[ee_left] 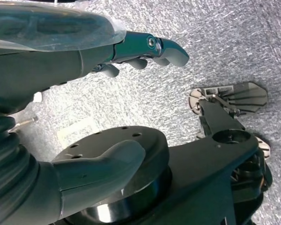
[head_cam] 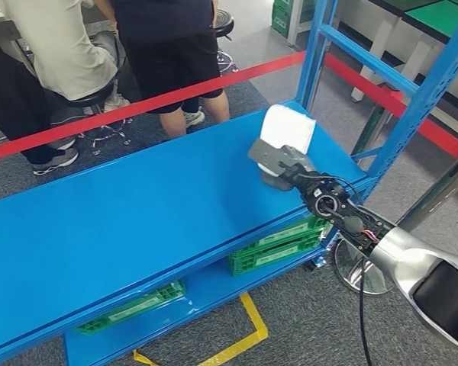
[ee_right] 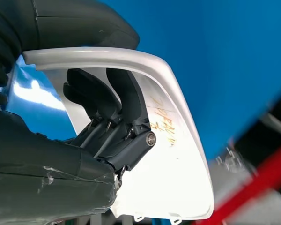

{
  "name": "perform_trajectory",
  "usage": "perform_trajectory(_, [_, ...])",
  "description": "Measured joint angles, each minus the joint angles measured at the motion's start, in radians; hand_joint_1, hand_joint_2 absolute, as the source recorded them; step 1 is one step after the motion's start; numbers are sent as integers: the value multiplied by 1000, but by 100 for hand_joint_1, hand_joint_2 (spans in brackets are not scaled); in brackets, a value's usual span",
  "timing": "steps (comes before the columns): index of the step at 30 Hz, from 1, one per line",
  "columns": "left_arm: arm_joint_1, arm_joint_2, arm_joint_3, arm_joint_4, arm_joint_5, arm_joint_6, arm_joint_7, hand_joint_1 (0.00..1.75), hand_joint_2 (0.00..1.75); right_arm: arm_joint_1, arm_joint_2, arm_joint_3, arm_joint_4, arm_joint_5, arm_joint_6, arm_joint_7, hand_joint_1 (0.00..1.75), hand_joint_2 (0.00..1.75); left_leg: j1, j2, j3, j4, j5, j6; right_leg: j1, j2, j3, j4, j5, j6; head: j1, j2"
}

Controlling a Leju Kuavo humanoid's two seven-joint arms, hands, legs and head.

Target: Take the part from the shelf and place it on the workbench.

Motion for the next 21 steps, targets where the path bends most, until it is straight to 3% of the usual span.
perform_trajectory(7, [7, -1, 1, 0, 8, 16, 6, 0, 175, 28, -7, -75, -110, 105, -199, -27, 175, 175, 0, 0, 0, 0, 0, 0, 0, 0, 0, 0, 0, 0, 0, 0])
perform_trajectory(21, [15, -1, 11, 0, 14, 20, 4, 0, 175, 62, -7, -125, -226, 107, -205, -28, 175, 175, 0, 0, 0, 0, 0, 0, 0, 0, 0, 0, 0, 0, 0, 0])
